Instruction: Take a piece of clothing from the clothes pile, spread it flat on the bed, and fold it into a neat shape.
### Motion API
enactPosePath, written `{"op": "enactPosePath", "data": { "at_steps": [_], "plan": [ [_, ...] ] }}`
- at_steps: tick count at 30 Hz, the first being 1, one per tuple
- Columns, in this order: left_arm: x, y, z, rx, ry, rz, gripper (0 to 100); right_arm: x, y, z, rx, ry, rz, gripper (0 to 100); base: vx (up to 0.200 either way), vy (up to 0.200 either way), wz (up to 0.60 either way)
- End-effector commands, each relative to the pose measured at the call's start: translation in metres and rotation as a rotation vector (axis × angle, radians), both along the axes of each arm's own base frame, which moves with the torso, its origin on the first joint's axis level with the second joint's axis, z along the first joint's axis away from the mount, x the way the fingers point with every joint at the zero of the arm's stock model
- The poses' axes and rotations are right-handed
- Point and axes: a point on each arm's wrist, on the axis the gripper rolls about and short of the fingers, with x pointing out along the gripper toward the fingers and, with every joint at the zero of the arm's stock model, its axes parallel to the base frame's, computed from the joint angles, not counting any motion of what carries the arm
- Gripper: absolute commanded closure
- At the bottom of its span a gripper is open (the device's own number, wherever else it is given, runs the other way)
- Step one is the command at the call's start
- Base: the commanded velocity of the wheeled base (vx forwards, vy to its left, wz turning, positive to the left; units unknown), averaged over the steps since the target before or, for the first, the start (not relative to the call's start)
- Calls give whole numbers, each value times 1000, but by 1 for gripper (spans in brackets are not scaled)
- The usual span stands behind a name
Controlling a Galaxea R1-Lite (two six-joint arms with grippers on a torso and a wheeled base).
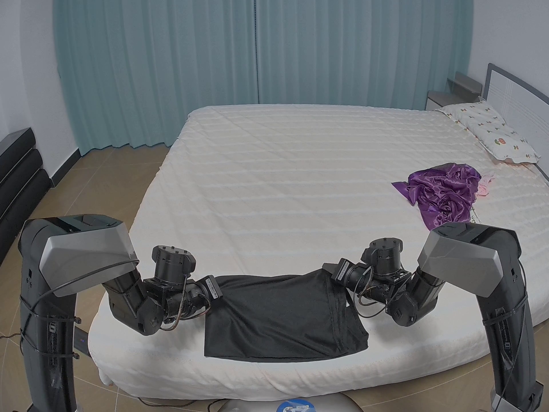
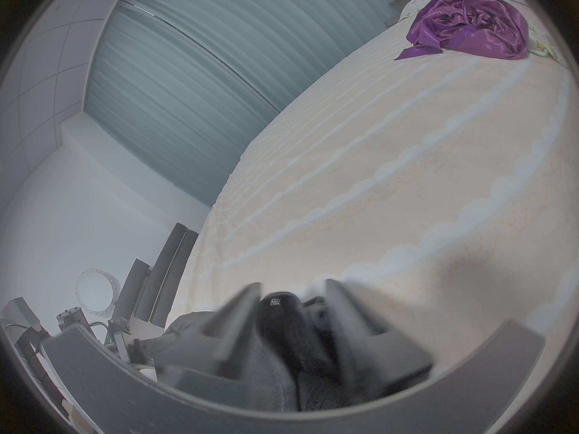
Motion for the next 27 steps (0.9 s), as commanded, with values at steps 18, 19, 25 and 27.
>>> {"op": "enactPosePath", "data": {
  "at_steps": [18, 19, 25, 27],
  "plan": [
    [-3, -1, -4, -3, 17, -15, 0, -2, -10, 5, -3, -5, -24, 0, 0, 0, 0],
    [-3, -1, -4, -3, 17, -15, 0, -2, -10, 7, 0, -10, -26, 0, 0, 0, 0],
    [-1, 12, 1, -25, -26, 13, 0, -32, -35, 55, 26, -32, -3, 0, 0, 0, 0],
    [-1, 16, 7, -42, -37, 10, 0, -50, -39, 59, 27, 5, 45, 0, 0, 0, 0]
  ]
}}
